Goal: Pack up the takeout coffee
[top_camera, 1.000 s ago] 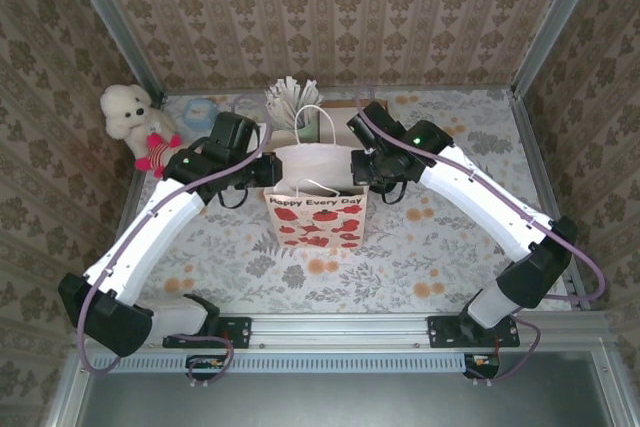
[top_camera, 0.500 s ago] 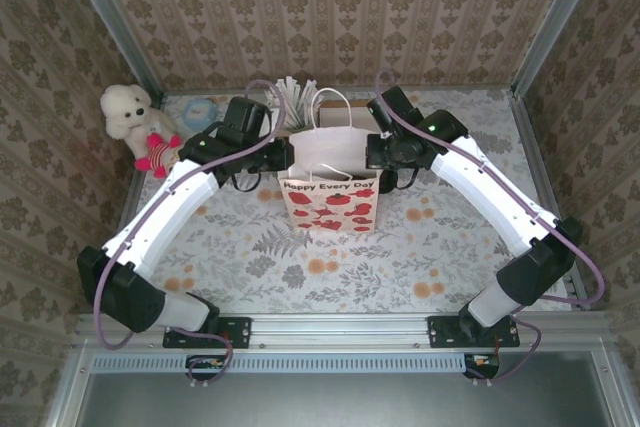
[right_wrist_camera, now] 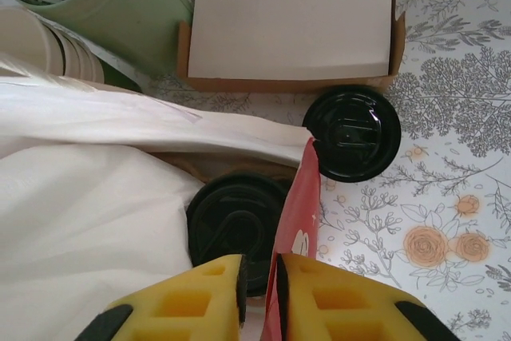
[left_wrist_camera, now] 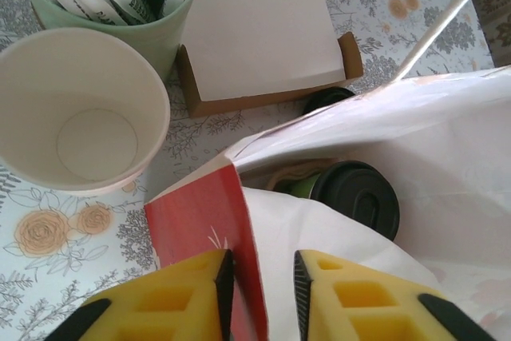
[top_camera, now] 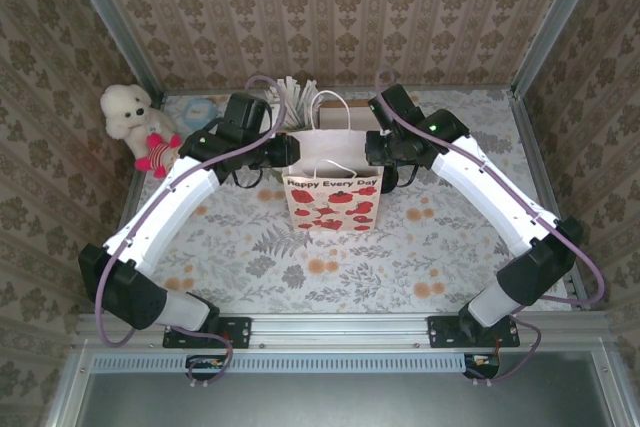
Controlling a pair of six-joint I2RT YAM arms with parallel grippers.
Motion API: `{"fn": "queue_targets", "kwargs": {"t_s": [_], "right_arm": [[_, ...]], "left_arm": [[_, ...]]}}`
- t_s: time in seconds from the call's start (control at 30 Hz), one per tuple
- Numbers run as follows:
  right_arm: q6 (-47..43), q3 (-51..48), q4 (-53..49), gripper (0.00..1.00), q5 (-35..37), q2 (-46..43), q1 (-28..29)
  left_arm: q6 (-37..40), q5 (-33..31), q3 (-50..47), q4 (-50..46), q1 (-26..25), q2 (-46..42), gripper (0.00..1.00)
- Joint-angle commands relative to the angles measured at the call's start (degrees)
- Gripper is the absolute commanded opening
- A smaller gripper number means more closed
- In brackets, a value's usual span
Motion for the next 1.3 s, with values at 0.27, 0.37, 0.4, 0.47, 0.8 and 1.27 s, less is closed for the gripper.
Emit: {"fn": "queue_targets", "kwargs": {"t_s": [0.27,0.37,0.4,0.47,0.8,1.27], "right_arm": [[-4.21,-6.78,11.36,0.62,3.95,-13.05,-1.20],[-4.13,-12.62,18.70,0.85,7.19,-19.28,-2.12],[-4.15,-14.87,21.12,0.92,9.16,-21.33,-2.44],[-5.35,-21.16,28.80,1.00,13.58,-26.71,-3.80],[-7.88,-53.08,56.08,1.00,29.49,-38.16,-24.43],[-19.98,-63.38,83.67,1.00,2.92,-8.22,-36.56]], "left_arm": [[-3.40,-0.34,-4.57,5.45,7.50,-11.09,0.62],[-4.54,-7.43,-7.42,5.66,10.33,-15.87,0.80],[-4.38,-10.76,-8.25,5.60,11.19,-17.19,0.85],[-2.82,-19.16,-12.09,8.01,12.82,-21.14,0.98],[5.74,-42.80,-43.56,38.30,25.90,-28.71,1.00],[23.90,-18.26,-54.31,75.47,32.55,-2.49,1.00]]}}
